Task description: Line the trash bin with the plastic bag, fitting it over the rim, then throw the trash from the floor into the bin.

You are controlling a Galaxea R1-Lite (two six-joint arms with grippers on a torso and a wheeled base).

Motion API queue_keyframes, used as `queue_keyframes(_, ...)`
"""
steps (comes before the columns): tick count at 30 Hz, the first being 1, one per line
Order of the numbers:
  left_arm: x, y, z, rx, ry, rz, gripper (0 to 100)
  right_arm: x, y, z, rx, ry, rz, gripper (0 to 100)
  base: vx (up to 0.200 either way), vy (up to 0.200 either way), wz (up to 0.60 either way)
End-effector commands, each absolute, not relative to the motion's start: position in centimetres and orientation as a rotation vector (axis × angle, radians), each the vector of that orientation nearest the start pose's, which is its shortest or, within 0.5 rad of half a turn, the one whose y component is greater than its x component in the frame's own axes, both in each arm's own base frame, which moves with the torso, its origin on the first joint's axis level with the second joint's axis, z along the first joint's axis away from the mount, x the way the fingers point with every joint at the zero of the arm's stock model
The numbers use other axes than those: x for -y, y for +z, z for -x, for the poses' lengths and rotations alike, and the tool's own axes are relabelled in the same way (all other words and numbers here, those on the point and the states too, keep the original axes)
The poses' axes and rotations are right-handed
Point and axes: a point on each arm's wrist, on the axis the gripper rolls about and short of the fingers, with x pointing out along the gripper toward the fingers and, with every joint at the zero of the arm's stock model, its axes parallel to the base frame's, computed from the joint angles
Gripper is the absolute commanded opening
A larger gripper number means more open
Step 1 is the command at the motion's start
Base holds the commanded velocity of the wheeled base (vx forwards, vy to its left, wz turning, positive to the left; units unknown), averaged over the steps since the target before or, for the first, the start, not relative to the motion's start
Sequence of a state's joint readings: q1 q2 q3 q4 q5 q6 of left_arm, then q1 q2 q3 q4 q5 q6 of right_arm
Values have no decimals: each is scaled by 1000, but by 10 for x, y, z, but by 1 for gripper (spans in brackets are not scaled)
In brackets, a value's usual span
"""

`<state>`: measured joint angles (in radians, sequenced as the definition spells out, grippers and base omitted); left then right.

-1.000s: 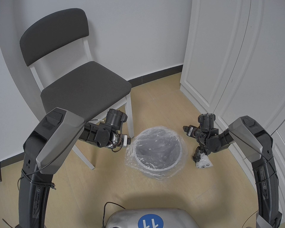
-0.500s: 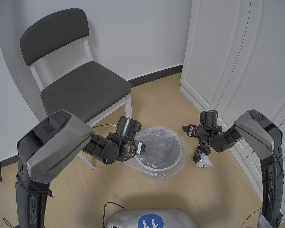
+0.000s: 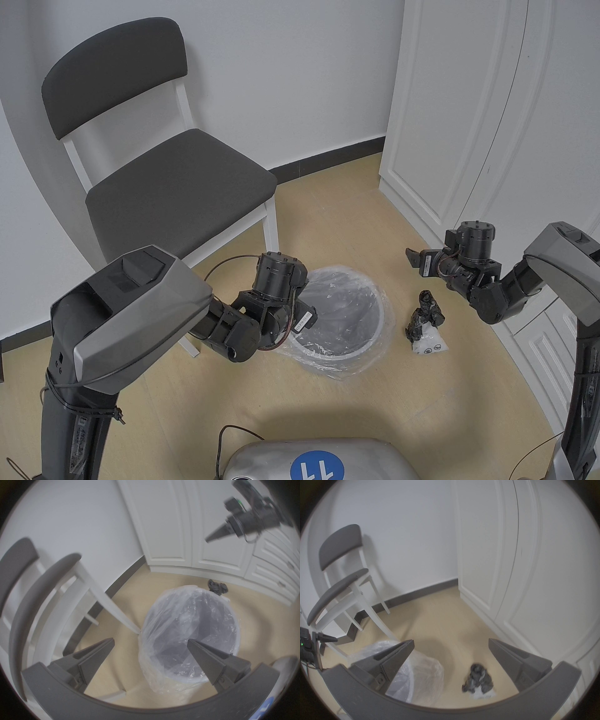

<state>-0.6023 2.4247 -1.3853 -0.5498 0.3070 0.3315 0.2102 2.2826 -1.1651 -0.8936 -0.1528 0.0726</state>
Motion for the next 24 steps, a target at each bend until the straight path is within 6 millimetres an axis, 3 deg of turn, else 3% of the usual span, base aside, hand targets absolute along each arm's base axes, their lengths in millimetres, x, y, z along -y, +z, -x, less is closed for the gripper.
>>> queue_keyframes(1, 269, 26, -397, -315, -447, -690, 100, -54, 102, -399, -85, 69, 123, 100, 0, 0, 0)
queue_keyframes(5, 282, 12, -405, -290, -468, -752, 100, -35, 111, -389, 22, 58, 235, 100, 0, 0, 0)
queue_keyframes(12, 299, -4, -431, -268, -463, -771, 100, -17, 123, -388, 89, 4, 248, 100, 0, 0, 0)
queue_keyframes(24, 304, -25, -450, -305, -463, -784, 100, 1, 140, -384, 132, -7, 249, 100, 0, 0, 0)
